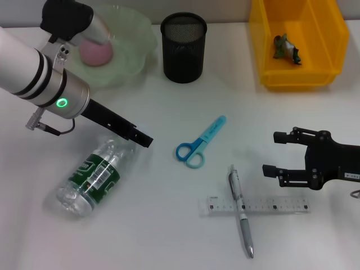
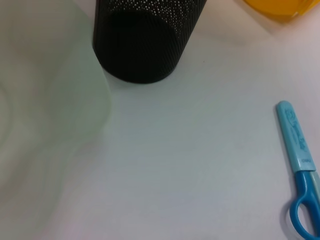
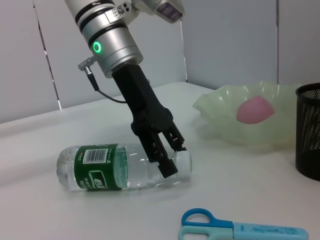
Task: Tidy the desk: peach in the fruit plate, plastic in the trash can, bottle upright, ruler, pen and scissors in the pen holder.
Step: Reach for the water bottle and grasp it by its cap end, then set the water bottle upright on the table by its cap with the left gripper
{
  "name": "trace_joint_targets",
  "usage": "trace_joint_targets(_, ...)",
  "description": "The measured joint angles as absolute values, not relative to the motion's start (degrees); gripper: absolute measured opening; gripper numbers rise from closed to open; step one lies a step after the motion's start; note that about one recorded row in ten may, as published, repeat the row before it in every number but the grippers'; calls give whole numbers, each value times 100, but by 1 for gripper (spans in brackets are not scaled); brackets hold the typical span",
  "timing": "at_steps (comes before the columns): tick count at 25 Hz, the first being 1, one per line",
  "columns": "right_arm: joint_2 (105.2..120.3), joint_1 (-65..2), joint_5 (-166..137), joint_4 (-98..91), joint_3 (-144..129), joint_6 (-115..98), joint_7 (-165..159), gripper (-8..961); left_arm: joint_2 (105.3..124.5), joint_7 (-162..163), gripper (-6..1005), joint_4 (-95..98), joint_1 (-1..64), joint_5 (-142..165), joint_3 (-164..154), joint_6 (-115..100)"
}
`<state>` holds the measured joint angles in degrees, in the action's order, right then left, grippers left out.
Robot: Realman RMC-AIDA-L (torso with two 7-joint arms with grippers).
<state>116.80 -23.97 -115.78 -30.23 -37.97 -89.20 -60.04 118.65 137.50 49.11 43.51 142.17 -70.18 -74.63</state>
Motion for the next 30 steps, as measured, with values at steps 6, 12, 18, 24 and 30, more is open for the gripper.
trace_joint_targets(6, 11680, -2392, -11584, -3017, -3793, -8938, -6003, 819, 11865, 13747, 809, 4884, 4351, 14228, -7231, -7325)
trace_joint_targets(12, 11680, -2368, -11585, -3024, -3762, -8978, -6002, 818, 11865, 13776, 710, 4871, 4351, 14230, -7239, -7298)
trace_joint_targets(18, 11680, -2344, -11585, -3025, -3752, -8983, -6002, 819, 11855, 13706, 451, 5055, 4286, 14151, -7143, -7355)
trace_joint_targets(24, 11680, -2345, -11585, -3021, -3753, -8983, -6002, 818, 11831, 13098, 446, 5553, 3887, 13462, -6718, -7434)
trace_joint_targets(30, 11680, -2350, -11582, -3019, -3753, -8984, -6002, 819, 11828, 12203, 446, 5993, 3391, 12478, -6256, -7509)
